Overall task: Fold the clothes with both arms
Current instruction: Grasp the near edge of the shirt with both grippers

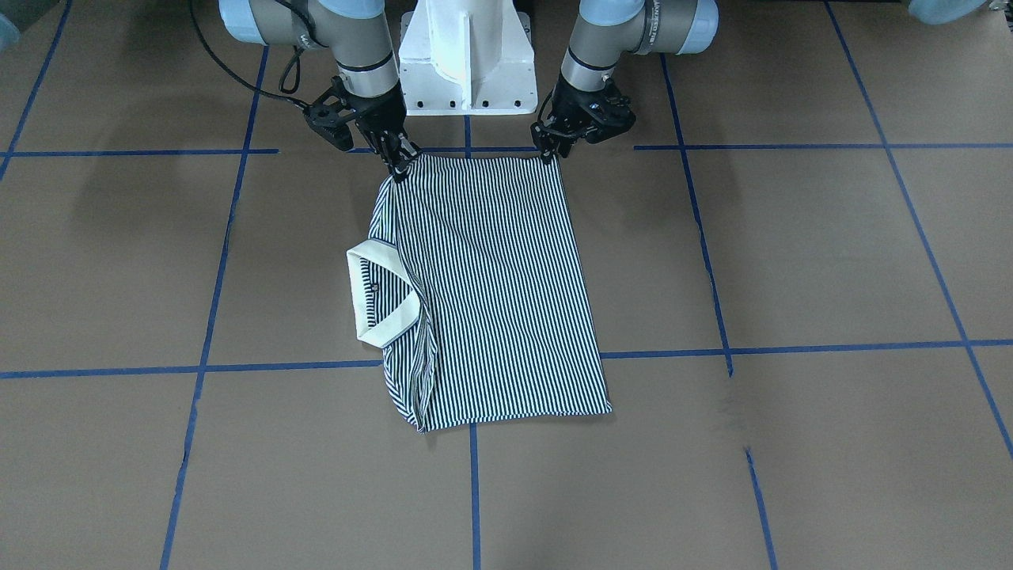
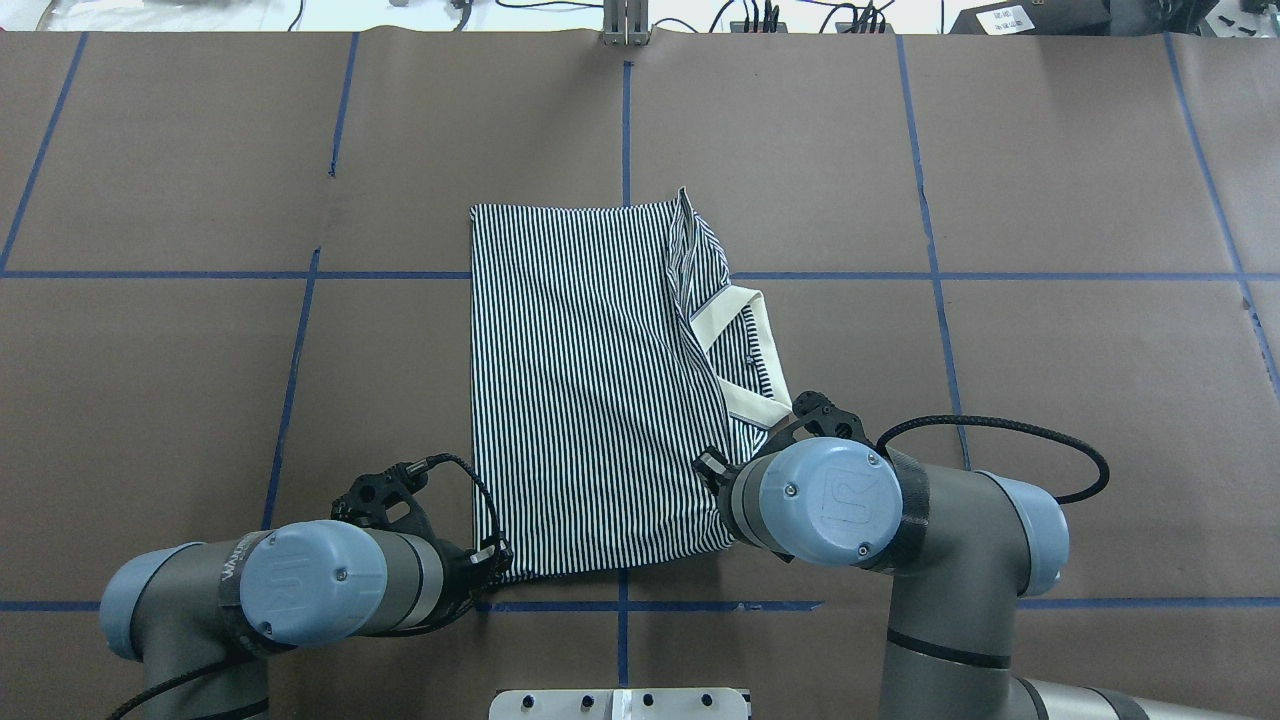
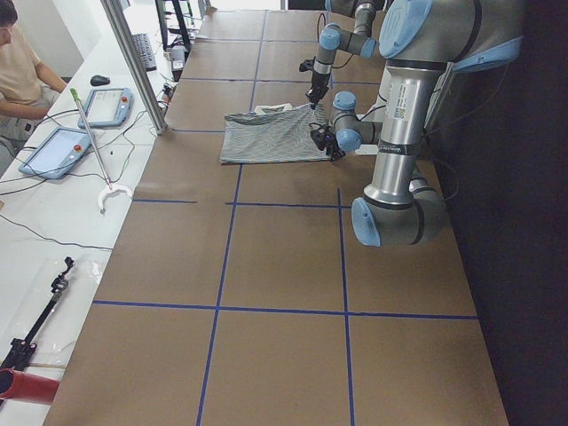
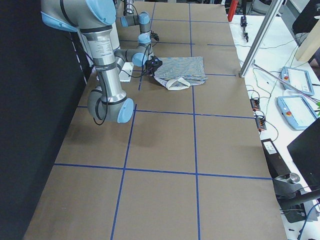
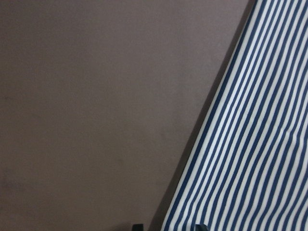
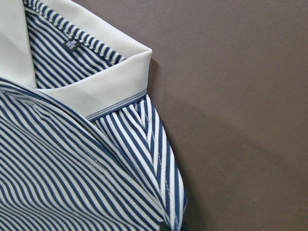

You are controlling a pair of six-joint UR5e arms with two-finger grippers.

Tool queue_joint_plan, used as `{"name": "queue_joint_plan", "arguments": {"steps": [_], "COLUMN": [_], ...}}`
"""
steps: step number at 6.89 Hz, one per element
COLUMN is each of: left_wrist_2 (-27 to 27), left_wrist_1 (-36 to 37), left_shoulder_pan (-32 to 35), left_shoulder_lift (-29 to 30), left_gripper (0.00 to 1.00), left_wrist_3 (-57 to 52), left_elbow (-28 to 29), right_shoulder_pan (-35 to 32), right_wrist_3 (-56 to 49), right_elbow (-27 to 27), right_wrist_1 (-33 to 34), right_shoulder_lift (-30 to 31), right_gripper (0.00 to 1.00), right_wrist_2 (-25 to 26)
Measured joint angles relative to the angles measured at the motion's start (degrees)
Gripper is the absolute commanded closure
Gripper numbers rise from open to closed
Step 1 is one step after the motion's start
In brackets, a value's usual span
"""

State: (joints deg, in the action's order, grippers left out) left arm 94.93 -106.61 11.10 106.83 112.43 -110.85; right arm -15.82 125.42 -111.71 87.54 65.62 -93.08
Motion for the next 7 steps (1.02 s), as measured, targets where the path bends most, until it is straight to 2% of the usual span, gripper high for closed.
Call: {"name": "queue_joint_plan", "arguments": {"steps": [1, 5, 7], "left_wrist_2": [-0.01, -0.08, -0.02], "left_wrist_1": [0.00, -0.02, 0.47], "left_shoulder_pan": [-0.19, -0.27, -0.17], "left_shoulder_lift": [-0.03, -0.03, -0.01], "left_gripper": [1.00, 1.00, 1.00], "left_wrist_3": [0.51, 2.74, 2.82], "left_elbow": [0.02, -0.31, -2.90], "right_shoulder_pan": [0.00, -0.11, 0.23], "right_wrist_3": [0.00, 0.00, 0.09], "right_elbow": [-0.03, -0.39, -1.71], "right_wrist_1": [0.00, 0.00, 0.02], "right_shoulder_lift": [0.00, 0.79, 1.25], "right_gripper": [1.00, 1.00, 1.00], "right_wrist_2": [0.00, 0.00, 0.10]}}
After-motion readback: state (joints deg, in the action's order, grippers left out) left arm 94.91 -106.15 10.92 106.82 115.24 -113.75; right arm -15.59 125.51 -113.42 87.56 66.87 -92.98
